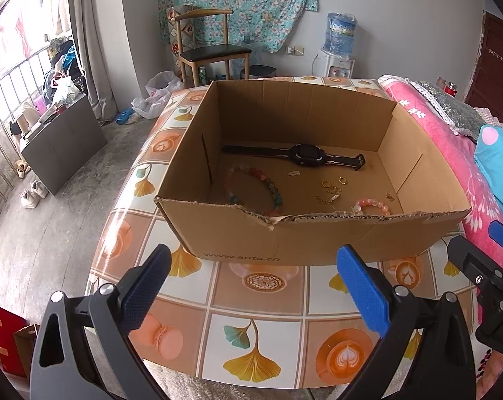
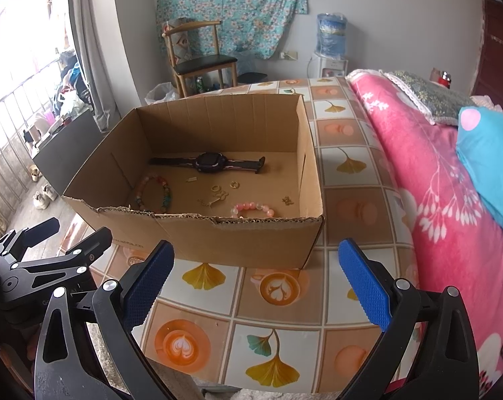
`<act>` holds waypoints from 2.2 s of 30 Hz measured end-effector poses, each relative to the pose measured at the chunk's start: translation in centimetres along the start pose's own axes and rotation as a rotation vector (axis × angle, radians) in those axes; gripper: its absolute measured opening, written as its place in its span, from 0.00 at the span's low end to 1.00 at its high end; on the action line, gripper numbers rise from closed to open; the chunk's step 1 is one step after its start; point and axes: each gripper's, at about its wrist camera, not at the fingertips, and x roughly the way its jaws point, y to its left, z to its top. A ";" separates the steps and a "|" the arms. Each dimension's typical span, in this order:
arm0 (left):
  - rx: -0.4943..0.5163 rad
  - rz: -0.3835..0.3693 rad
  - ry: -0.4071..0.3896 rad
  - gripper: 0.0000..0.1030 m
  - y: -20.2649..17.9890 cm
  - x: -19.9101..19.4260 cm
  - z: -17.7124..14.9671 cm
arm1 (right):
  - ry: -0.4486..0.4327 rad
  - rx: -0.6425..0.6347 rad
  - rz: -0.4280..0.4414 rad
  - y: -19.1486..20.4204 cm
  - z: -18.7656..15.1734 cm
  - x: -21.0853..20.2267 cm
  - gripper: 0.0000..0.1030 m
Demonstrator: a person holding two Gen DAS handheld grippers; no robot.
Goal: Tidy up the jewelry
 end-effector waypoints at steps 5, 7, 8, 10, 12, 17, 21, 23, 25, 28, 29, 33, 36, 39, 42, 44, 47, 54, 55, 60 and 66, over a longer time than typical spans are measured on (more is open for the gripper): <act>0.000 0.001 0.000 0.95 0.0 0.0 0.0 | -0.001 0.000 0.000 0.1 0.0 0.0 0.92; 0.001 0.001 0.000 0.95 0.0 -0.1 0.0 | 0.000 0.000 0.000 0.1 0.0 0.0 0.92; 0.001 0.001 0.000 0.95 0.0 -0.1 0.0 | -0.001 -0.001 0.000 0.1 0.0 0.0 0.92; 0.000 0.000 0.000 0.95 0.0 -0.1 0.0 | -0.001 -0.001 0.000 0.1 0.0 0.0 0.92; 0.001 0.002 0.000 0.95 0.0 0.0 0.0 | 0.000 0.000 0.000 0.1 0.0 0.0 0.92; 0.000 0.001 0.000 0.95 0.0 -0.1 0.1 | 0.001 -0.002 0.000 0.2 0.0 0.0 0.92; 0.002 0.003 -0.001 0.95 -0.1 -0.1 0.0 | 0.001 -0.001 0.000 0.2 0.0 0.0 0.92; 0.003 0.002 -0.001 0.95 -0.1 -0.1 0.1 | 0.002 -0.001 0.000 0.2 0.0 0.0 0.92; 0.002 0.003 -0.001 0.95 0.0 -0.1 0.0 | 0.003 0.000 0.000 0.2 0.0 0.0 0.92; 0.001 0.002 -0.002 0.95 0.0 -0.1 0.1 | 0.001 0.000 0.000 0.3 0.0 0.0 0.92; 0.001 0.003 -0.001 0.95 0.0 0.0 0.1 | 0.001 0.000 0.000 0.2 0.0 0.0 0.92; -0.001 0.005 -0.001 0.95 0.0 -0.1 0.2 | 0.001 0.001 -0.001 0.3 0.0 0.0 0.92; 0.001 0.005 -0.001 0.95 0.0 -0.1 0.2 | 0.003 0.000 0.001 0.3 0.0 0.0 0.92; 0.000 0.004 0.000 0.95 0.0 -0.1 0.2 | 0.003 -0.001 0.002 0.3 0.0 0.0 0.92; -0.001 0.005 -0.001 0.95 0.0 -0.1 0.2 | 0.003 -0.002 0.002 0.4 0.0 0.0 0.92; 0.000 0.006 -0.002 0.95 0.1 -0.1 0.2 | 0.003 -0.001 0.002 0.4 0.0 0.0 0.92; 0.001 0.005 -0.002 0.95 0.1 -0.1 0.2 | 0.004 -0.002 0.002 0.4 0.0 0.0 0.92; 0.001 0.004 -0.002 0.95 0.1 -0.1 0.2 | 0.004 -0.005 0.004 0.7 -0.1 0.0 0.92; 0.001 0.005 -0.002 0.95 0.0 -0.1 0.2 | 0.004 -0.006 0.003 0.8 -0.1 0.0 0.92; 0.001 0.006 -0.002 0.95 0.1 -0.1 0.2 | 0.005 -0.005 0.003 0.8 -0.1 0.0 0.92; -0.001 0.005 -0.002 0.95 0.1 -0.1 0.2 | 0.004 -0.004 0.003 0.9 0.0 0.0 0.92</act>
